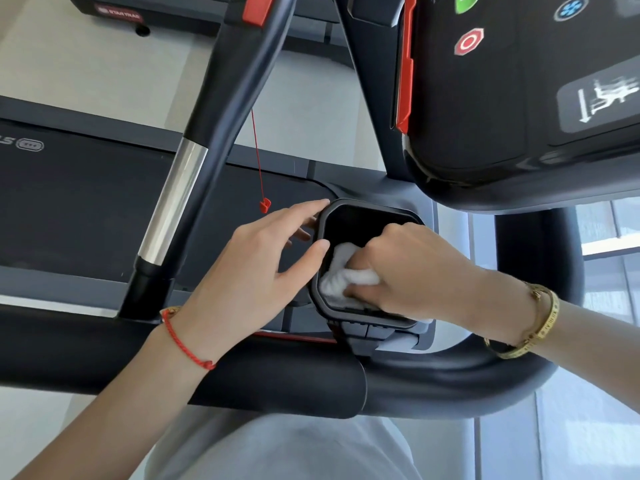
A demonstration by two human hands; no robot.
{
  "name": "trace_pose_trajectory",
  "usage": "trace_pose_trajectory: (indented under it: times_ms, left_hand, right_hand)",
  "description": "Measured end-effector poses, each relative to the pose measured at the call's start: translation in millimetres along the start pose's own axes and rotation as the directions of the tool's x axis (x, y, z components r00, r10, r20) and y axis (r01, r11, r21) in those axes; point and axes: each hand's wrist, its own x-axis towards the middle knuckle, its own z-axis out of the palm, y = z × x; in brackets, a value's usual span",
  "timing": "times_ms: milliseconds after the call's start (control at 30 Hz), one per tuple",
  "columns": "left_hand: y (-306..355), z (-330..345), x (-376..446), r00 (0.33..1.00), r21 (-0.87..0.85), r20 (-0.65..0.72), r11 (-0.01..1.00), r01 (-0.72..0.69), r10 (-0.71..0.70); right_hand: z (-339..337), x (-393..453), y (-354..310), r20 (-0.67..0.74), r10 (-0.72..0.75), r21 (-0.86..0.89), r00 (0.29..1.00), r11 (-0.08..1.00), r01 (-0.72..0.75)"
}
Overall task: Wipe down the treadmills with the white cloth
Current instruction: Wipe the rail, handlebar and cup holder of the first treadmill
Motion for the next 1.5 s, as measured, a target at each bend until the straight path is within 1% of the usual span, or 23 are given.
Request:
trace_pose_trajectory:
  times_ms: [67, 100, 133, 300, 433, 600, 667, 733, 767, 833, 933, 967, 1000, 1033, 1100, 1200, 1233, 1267, 1300, 1367, 1433, 1467, 1500]
  left_hand:
    - [0.1, 0.8, 0.5, 1.000, 0.010, -0.006, 1.000, -0.005, 0.005]
    - [0.2, 0.7, 0.5, 1.000, 0.014, -0.007, 1.000, -0.004, 0.004]
    - [0.7, 0.8, 0.4, 1.000, 0.016, -0.007, 1.000, -0.003, 0.003]
    - [2.5, -0.1, 0.5, 1.000, 0.019, -0.006, 1.000, 0.003, -0.003]
    - [2.9, 0.1, -0.1, 1.000, 0.021, -0.002, 1.000, 0.001, -0.001]
    - [3.3, -0.5, -0.8, 1.000, 0.013, -0.003, 1.000, 0.002, -0.002]
    - [3.8, -0.5, -1.0, 1.000, 0.016, -0.006, 1.000, 0.001, 0.000]
    - [4.3, -0.5, -1.2, 1.000, 0.022, -0.012, 1.000, 0.001, -0.001]
    - [4.4, 0.0, -1.0, 1.000, 0.025, -0.012, 1.000, -0.001, 0.001]
    - [4.8, 0.9, -1.3, 1.000, 0.032, -0.012, 0.999, -0.002, 0.003]
    - [6.0, 1.3, -2.6, 1.000, 0.044, -0.019, 0.999, 0.013, -0.012]
    - [6.2, 1.0, -3.1, 1.000, 0.047, -0.022, 0.999, 0.017, -0.016]
    - [6.6, 0.9, -3.4, 1.000, 0.051, -0.023, 0.999, 0.016, -0.015]
    - [6.3, 1.1, -3.4, 1.000, 0.054, -0.025, 0.998, 0.013, -0.011]
    - [6.6, 1.5, -3.4, 1.000, 0.053, -0.030, 0.999, 0.011, -0.010]
    - [7.1, 1.6, -3.6, 0.999, 0.062, -0.037, 0.998, 0.008, -0.006]
    - [7.2, 1.6, -3.6, 0.999, 0.068, -0.039, 0.998, 0.008, -0.005]
    - [7.6, 1.6, -3.4, 0.999, 0.076, -0.039, 0.997, 0.008, -0.005]
    - [8.4, 1.6, -3.2, 0.999, 0.083, -0.041, 0.997, 0.011, -0.007]
    - [9.7, 0.6, -3.0, 0.999, 0.094, -0.045, 0.995, 0.025, -0.021]
    - [11.1, 0.0, -3.1, 0.998, 0.097, -0.056, 0.995, 0.029, -0.024]
    - [11.9, 0.2, -2.8, 0.998, 0.100, -0.060, 0.995, 0.028, -0.022]
    - [12.5, 0.4, -2.3, 0.998, 0.105, -0.058, 0.994, 0.028, -0.022]
  right_hand:
    - [9.3, -1.9, 0.9, -0.109, 0.001, 0.047, 0.994, 0.999, 0.005]
    - [12.4, -0.7, 0.0, -0.149, -0.031, 0.032, 0.988, 0.999, 0.036]
    - [14.6, 1.6, -0.8, -0.149, -0.060, -0.001, 0.987, 0.998, 0.060]
    - [9.4, 9.6, 0.4, 0.050, -0.053, -0.054, 0.997, 0.997, 0.056]
    - [3.0, 7.3, -5.3, 0.132, -0.016, -0.111, 0.991, 0.993, 0.031]
    - [-2.3, 4.2, -6.7, 0.145, 0.035, -0.098, 0.989, 0.995, -0.020]
    - [3.0, -3.0, -5.1, 0.055, 0.064, -0.032, 0.996, 0.998, -0.063]
    - [12.5, -16.2, -7.9, -0.160, 0.073, 0.026, 0.984, 0.997, -0.069]
    - [16.0, -25.2, -11.1, -0.273, 0.091, 0.068, 0.958, 0.995, -0.075]
    - [18.3, -41.6, -15.3, -0.472, 0.142, 0.150, 0.870, 0.985, -0.080]
    - [17.2, -57.8, -14.1, -0.717, 0.163, 0.141, 0.678, 0.986, -0.088]
    - [15.7, -59.3, -12.4, -0.764, 0.158, 0.133, 0.625, 0.987, -0.087]
    - [13.7, -59.0, -10.5, -0.790, 0.156, 0.127, 0.593, 0.988, -0.090]
    - [12.5, -57.0, -8.2, -0.799, 0.155, 0.121, 0.581, 0.988, -0.098]
    - [11.4, -47.7, -4.4, -0.771, 0.161, 0.108, 0.616, 0.987, -0.121]
    - [12.1, -27.3, -0.4, -0.614, 0.208, 0.233, 0.761, 0.969, -0.078]
    - [12.1, -21.3, 1.8, -0.570, 0.208, 0.275, 0.795, 0.960, -0.054]
    - [10.6, -17.7, 3.9, -0.552, 0.210, 0.312, 0.807, 0.950, -0.033]
    - [7.3, -16.8, 6.2, -0.560, 0.221, 0.354, 0.798, 0.935, -0.011]
    - [-4.8, -20.8, 9.5, -0.629, 0.278, 0.431, 0.726, 0.902, 0.028]
    - [-14.7, -26.7, 11.4, -0.691, 0.290, 0.403, 0.663, 0.915, 0.020]
    - [-16.2, -27.3, 12.4, -0.692, 0.272, 0.373, 0.669, 0.928, 0.009]
    - [-15.5, -25.9, 12.8, -0.667, 0.247, 0.352, 0.703, 0.936, 0.005]
